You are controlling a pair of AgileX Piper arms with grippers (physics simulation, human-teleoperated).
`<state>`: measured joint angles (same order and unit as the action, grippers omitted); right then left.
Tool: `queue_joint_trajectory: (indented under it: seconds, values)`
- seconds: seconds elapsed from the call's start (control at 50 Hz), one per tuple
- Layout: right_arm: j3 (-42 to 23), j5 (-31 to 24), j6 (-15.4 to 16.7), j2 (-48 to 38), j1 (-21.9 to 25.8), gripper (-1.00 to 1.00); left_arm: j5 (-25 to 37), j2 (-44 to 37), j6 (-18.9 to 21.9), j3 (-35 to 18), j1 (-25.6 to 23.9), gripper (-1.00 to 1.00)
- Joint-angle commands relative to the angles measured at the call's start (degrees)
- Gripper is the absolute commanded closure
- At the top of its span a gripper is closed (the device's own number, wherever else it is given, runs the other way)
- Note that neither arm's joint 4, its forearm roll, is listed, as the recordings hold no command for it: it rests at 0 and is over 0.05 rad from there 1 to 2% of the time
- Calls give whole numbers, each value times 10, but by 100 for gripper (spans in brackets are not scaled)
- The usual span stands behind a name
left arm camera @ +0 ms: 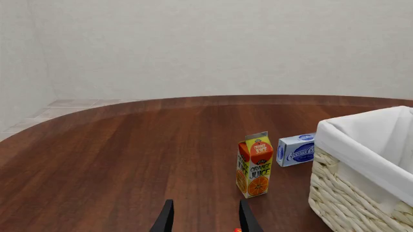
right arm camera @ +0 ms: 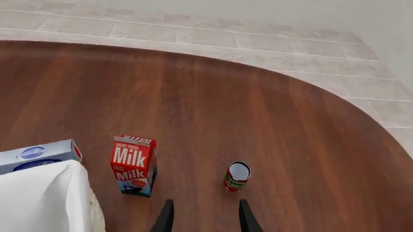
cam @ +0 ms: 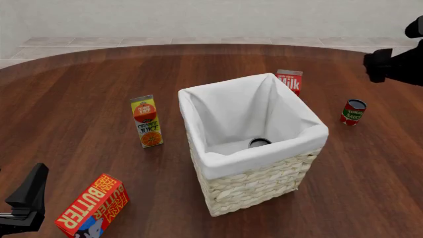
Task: Pick up the alphabet soup and the tomato sauce, and put them in the basket.
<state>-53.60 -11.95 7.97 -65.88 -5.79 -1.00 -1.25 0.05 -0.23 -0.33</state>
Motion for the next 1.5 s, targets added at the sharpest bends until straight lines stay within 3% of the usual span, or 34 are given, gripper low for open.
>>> queue_joint_trajectory:
  seconds: [0.02,0.52,1.5]
  values:
    - [5,17,4,-19,-45,-100,0,0,0,0,0,-100]
    - [-6,43,13,-80,-104,-100,0,0,0,0,0,-100]
    - [-26,105,-16,-190,-99,-100,0,0,0,0,0,-100]
